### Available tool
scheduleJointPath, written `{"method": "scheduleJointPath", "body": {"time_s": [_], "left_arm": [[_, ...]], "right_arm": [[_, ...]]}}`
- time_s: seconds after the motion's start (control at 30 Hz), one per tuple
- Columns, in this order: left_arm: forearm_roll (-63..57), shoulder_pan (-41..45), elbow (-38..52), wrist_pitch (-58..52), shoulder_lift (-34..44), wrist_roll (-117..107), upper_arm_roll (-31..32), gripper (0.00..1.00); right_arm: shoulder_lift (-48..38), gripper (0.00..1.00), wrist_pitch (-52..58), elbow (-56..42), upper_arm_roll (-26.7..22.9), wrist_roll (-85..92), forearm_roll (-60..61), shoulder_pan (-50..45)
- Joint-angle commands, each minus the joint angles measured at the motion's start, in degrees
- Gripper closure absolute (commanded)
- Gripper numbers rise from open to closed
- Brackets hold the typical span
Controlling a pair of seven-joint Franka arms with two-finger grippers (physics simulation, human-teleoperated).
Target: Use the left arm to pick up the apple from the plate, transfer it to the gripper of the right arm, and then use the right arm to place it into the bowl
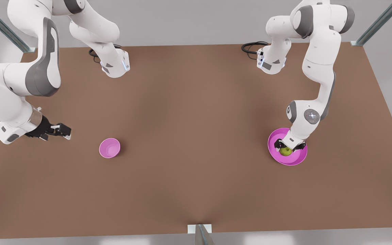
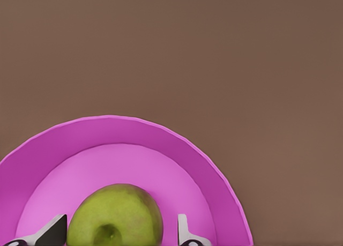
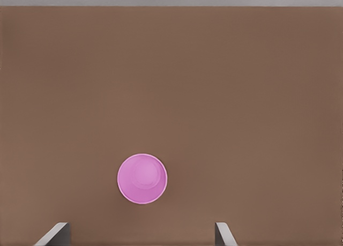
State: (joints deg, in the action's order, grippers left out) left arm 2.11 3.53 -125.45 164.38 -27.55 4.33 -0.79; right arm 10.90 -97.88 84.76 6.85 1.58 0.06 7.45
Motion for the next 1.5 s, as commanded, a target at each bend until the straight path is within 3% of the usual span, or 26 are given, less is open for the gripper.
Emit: {"method": "scheduleJointPath", "body": {"time_s": [0.0,0.37,0.53,1.03,1.27,1.47], "left_arm": [[0.00,-0.01,0.03,0.50,-0.13,0.77,0.00,0.00],[0.26,-0.10,0.91,0.50,-1.19,0.77,0.08,0.07],[0.88,-0.01,0.91,0.50,-1.54,0.86,0.08,0.22],[0.96,0.16,1.53,0.24,-1.71,1.03,0.08,0.26],[1.05,0.60,1.35,-6.96,4.35,0.86,0.35,0.28],[12.29,0.78,3.28,-14.61,7.16,-4.68,7.55,0.29]], "right_arm": [[-0.36,0.00,0.05,-0.21,0.10,0.70,-0.06,-0.07],[0.26,0.00,-1.18,-0.21,-0.17,3.43,-0.06,0.63],[0.35,0.00,-1.35,-0.21,0.01,3.34,0.82,0.90],[0.09,0.00,0.84,-0.12,0.54,1.32,-2.17,0.90],[-1.32,0.00,4.80,-1.18,2.64,-4.13,-2.17,1.34],[-0.88,0.00,3.57,-1.27,2.64,-4.13,-1.81,1.07]]}}
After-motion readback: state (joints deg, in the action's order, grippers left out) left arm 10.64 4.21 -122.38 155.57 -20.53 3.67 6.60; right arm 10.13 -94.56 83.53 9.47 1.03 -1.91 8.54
